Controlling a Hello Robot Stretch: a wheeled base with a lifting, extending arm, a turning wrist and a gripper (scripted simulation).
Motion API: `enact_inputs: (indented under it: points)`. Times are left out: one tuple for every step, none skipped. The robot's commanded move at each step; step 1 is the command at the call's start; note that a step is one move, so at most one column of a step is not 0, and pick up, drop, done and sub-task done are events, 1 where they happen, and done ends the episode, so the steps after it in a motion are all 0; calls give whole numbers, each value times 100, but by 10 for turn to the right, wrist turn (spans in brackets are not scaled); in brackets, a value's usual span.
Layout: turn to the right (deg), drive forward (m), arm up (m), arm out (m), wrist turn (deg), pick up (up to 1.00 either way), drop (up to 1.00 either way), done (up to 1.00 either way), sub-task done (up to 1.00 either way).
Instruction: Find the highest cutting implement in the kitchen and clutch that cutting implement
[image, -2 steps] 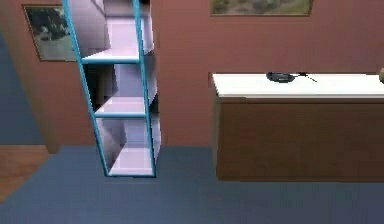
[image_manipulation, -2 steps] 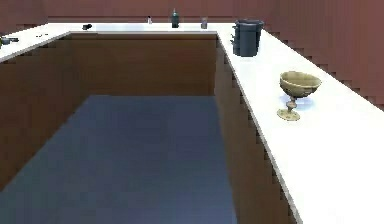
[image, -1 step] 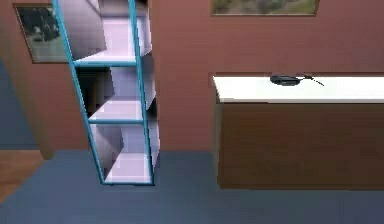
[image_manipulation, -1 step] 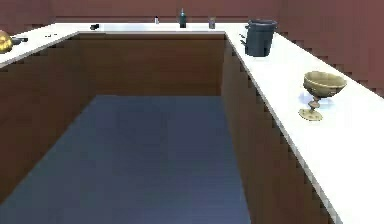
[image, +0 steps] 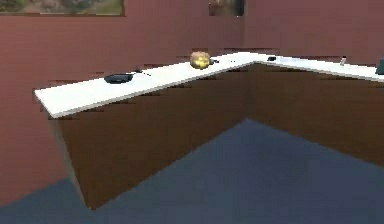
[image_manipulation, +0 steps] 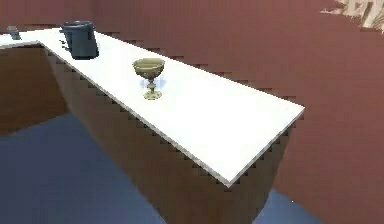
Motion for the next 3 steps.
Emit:
enact_inputs:
  points:
    - [390, 0, 0, 0, 0, 0, 0, 0, 0]
    - [0, 100, 0, 0, 0, 0, 0, 0, 0]
    - [90, 0, 0, 0, 0, 0, 0, 0, 0]
